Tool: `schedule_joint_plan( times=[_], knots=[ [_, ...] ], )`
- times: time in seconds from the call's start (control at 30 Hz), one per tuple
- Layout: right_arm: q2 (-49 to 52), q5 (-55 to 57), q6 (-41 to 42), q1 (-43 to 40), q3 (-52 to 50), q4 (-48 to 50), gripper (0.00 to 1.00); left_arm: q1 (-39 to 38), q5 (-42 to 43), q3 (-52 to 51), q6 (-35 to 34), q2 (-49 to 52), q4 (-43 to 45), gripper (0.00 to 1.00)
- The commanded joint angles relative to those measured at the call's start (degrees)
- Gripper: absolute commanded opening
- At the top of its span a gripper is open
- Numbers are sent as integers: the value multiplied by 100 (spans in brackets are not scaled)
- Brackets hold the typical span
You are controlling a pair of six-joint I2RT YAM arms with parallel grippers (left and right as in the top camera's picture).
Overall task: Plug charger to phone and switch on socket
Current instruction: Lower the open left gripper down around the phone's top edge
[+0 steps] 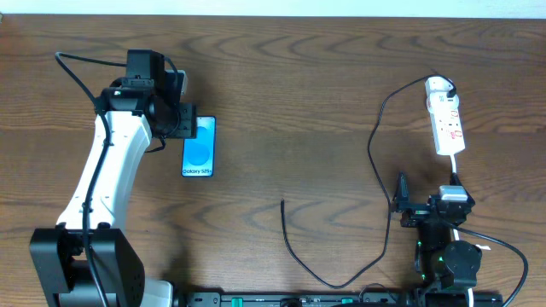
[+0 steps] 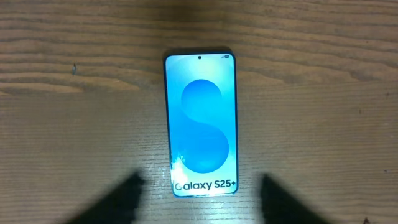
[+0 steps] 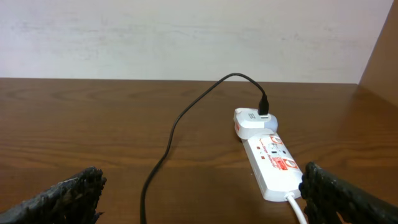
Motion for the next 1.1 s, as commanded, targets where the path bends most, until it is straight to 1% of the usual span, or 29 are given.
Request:
schedule_joint_plan(
  times=[0.0,0.5,0.63,0.83,0.93,1.07],
  knots=[
    [-35,26,79,103,-7,-24,99,-4,72,136,9,35,-48,99],
    [-35,26,79,103,-7,-24,99,-15,68,136,-15,138,-306,100],
    [-35,26,79,103,-7,-24,99,-15,66,138,-136,166,-299,100],
    [-35,26,79,103,-7,-24,100,-175,61,166,-138,437,-234,100],
    [-35,26,79,103,-7,-24,99,-315,11,282,-138,636,-249,100],
    [-35,26,79,103,-7,-24,99,-428,-343,442,-310,802,-286,100]
  ],
)
